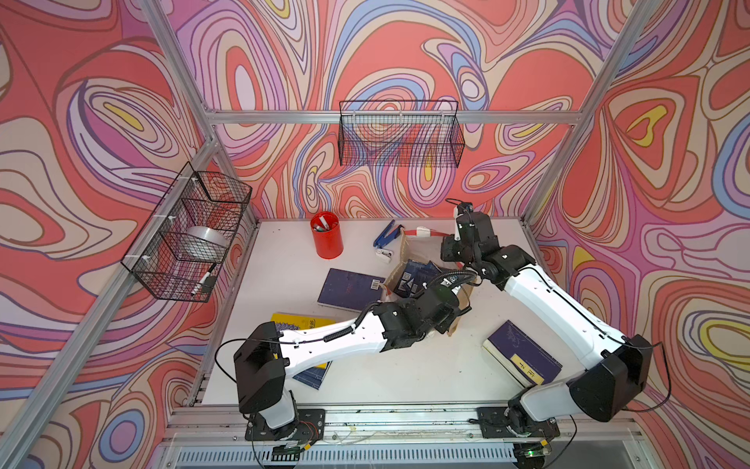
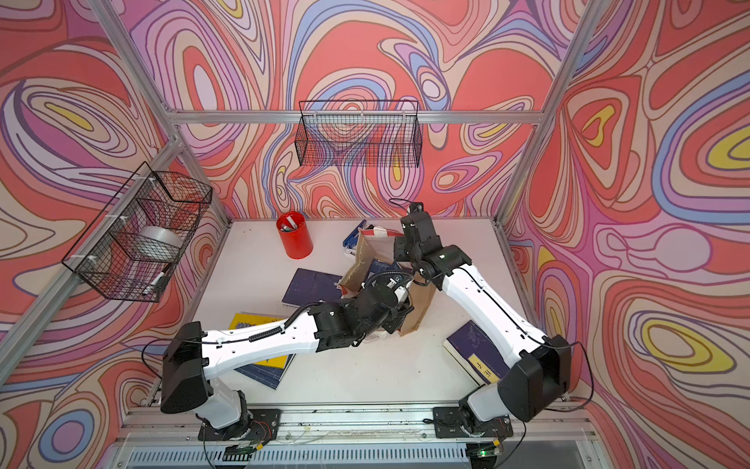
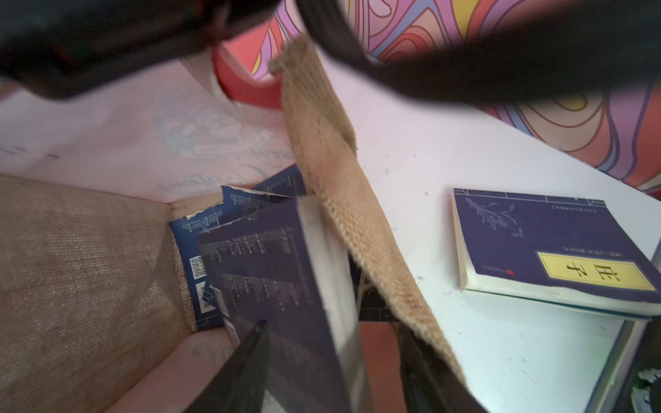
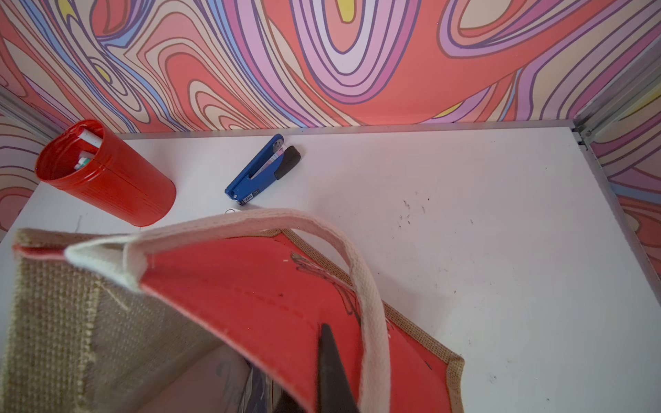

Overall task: Put the books into the canvas bag
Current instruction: Place the book in the canvas bag, then place the canvas bag at the center of the board.

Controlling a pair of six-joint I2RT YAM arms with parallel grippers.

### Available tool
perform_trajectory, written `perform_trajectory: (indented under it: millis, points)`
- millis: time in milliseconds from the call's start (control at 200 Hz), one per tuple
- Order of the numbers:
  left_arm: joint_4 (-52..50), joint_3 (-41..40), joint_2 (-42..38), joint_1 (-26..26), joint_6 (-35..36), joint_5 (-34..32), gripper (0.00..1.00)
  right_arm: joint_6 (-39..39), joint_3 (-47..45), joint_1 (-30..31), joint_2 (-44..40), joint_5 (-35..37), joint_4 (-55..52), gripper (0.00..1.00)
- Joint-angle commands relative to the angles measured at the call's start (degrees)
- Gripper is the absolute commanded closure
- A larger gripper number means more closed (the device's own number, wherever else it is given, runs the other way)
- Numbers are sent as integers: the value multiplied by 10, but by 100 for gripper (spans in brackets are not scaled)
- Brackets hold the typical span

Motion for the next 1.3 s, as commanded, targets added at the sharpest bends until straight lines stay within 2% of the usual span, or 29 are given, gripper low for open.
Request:
perform_trajectory:
  millis: [0, 85, 285, 320, 381, 416, 541, 746, 906, 1057, 1192, 1297]
  points:
    - [32, -18, -37, 8, -29, 37, 26, 7, 31, -2, 1, 9, 37, 100]
    - [32, -31, -56, 29, -50, 55, 20, 5, 33, -5, 5, 5, 39, 100]
    - [34, -78, -142, 112, -77, 87, 14, 2, 44, -34, 39, -25, 34, 100]
    - [29, -81, -157, 122, -71, 89, 13, 2, 47, -44, 46, -34, 35, 88]
    - [16, -80, -179, 134, -53, 86, 10, -8, 53, -61, 55, -54, 43, 53]
    - [5, -76, -188, 139, -44, 81, 8, -18, 57, -68, 59, -64, 48, 37]
    - [-36, -64, -212, 177, -48, 91, 5, -64, 103, -70, 73, -74, 31, 2]
    - [-104, -62, -225, 295, -101, 112, 0, -121, 123, -24, 49, -130, 5, 2]
    - [-155, -56, -198, 421, -148, 148, 0, -130, 152, 76, 64, -182, -31, 2]
    - [-157, -68, -167, 517, -171, 188, 0, -80, 137, 167, 98, -219, 11, 2]
    - [-151, -71, -128, 564, -177, 201, 0, -18, 96, 201, 146, -249, 62, 2]
    - [-126, -81, -95, 596, -191, 251, 0, 40, 66, 204, 195, -241, 88, 2]
